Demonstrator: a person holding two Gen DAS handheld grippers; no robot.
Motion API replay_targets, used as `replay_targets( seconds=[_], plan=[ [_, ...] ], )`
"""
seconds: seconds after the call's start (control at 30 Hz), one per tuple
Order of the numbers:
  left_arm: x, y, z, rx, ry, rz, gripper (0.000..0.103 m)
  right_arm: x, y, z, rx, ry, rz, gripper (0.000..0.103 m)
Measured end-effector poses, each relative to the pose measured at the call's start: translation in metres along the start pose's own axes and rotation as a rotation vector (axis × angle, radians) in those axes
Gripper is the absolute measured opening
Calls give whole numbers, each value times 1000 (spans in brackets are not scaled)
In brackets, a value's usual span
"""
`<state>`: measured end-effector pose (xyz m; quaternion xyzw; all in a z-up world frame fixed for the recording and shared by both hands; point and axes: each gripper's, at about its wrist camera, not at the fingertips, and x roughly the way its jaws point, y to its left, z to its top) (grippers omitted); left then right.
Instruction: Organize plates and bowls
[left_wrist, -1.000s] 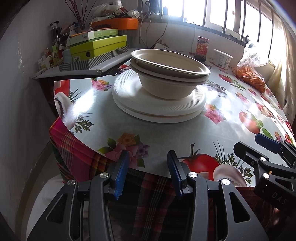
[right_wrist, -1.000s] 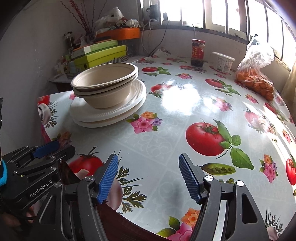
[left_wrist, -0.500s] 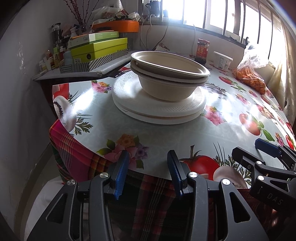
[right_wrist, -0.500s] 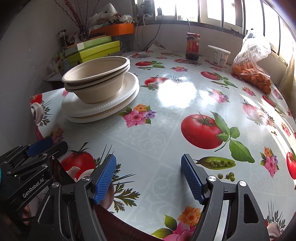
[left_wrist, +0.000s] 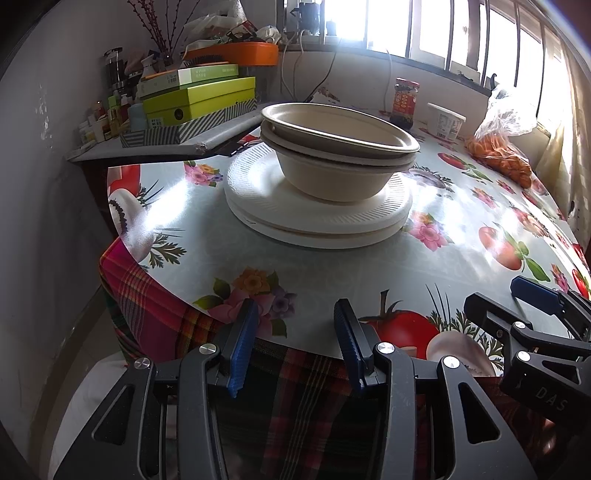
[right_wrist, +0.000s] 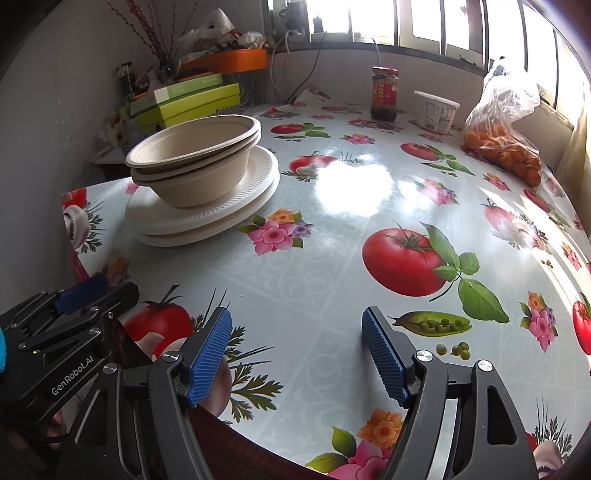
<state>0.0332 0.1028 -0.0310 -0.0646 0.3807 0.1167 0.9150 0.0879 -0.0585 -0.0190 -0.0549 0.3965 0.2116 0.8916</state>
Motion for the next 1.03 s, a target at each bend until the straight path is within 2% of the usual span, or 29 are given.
replay_targets(
  seconds=[1.03],
  plan=[
    [-1, -1, 1, 1, -2, -3, 44, 0, 3, 0, 4, -4, 7, 74]
  ],
)
